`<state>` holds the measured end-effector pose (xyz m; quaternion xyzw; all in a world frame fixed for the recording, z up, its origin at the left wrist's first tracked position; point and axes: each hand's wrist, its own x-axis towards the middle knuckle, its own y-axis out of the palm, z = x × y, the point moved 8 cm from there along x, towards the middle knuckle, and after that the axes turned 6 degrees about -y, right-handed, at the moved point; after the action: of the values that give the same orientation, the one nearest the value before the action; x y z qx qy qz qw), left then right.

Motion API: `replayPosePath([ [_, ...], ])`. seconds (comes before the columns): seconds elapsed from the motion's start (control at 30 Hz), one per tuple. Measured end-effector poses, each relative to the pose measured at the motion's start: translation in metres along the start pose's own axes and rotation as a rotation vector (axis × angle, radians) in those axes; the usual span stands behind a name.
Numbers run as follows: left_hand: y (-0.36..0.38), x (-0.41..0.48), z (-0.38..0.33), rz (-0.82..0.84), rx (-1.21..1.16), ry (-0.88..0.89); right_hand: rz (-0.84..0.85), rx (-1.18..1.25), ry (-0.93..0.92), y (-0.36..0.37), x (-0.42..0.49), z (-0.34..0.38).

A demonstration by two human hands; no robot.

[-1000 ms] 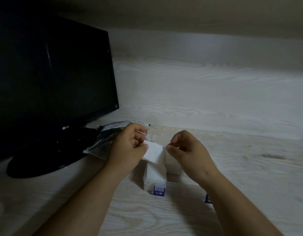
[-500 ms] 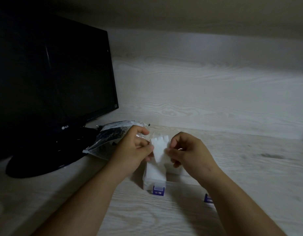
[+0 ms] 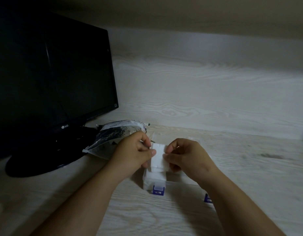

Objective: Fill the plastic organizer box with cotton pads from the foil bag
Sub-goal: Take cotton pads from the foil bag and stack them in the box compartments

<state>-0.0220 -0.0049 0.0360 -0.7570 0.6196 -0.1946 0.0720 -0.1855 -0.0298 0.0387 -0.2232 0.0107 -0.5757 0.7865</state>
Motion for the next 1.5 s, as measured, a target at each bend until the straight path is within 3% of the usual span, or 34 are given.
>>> replayPosePath([
  [0.5,0.007,0.0,0.008,0.093,0.226,0.02,0.133,-0.002,0.119,0.012,-0.006,-0.009],
  [1.17,0.004,-0.002,0.012,0.057,0.347,-0.03,0.208,-0.122,0.146,0.015,-0.012,-0.008],
  [1.5,0.007,0.0,0.018,0.177,0.32,-0.031,0.277,-0.116,0.171,0.015,-0.014,-0.01],
])
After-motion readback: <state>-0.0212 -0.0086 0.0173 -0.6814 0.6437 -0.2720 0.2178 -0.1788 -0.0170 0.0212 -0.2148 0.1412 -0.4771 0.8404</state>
